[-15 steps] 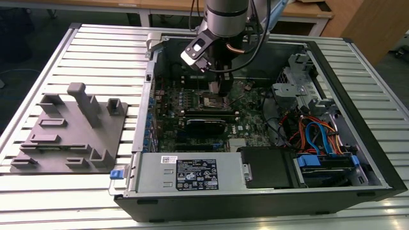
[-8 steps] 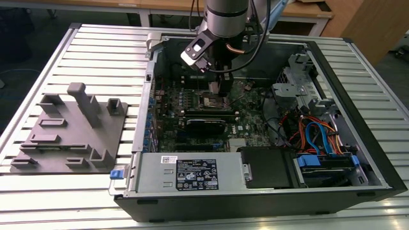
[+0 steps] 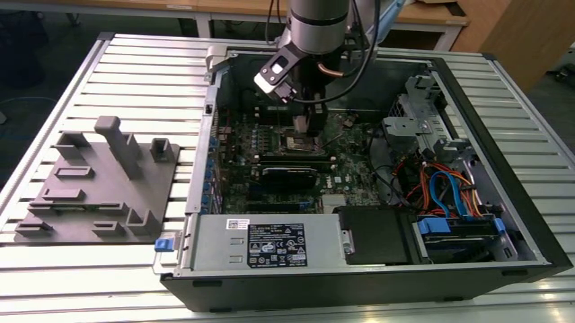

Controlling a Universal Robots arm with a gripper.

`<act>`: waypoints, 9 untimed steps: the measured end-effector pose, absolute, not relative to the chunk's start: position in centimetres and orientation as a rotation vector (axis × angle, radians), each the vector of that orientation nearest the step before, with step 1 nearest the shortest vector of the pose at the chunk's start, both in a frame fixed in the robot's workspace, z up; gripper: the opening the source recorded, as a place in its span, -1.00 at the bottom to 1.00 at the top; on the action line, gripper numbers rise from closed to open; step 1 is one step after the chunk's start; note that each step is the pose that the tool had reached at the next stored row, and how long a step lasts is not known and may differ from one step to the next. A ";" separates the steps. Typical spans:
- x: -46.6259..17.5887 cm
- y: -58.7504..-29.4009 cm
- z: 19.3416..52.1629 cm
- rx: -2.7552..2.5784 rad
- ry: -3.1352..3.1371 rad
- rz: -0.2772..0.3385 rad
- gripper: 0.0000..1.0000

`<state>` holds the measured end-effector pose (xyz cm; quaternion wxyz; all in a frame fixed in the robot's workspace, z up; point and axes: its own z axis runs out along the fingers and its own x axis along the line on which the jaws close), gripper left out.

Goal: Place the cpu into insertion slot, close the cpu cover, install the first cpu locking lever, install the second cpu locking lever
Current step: 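Place the cpu into insertion slot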

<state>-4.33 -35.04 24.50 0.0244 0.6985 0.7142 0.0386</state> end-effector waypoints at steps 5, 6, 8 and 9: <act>-4.3 -35.0 23.6 2.161 2.210 0.119 0.08; -4.3 -35.0 23.4 2.161 2.210 0.120 0.08; -4.3 -35.0 23.4 2.161 2.209 0.119 0.08; -4.3 -35.0 23.4 2.161 2.210 0.119 0.08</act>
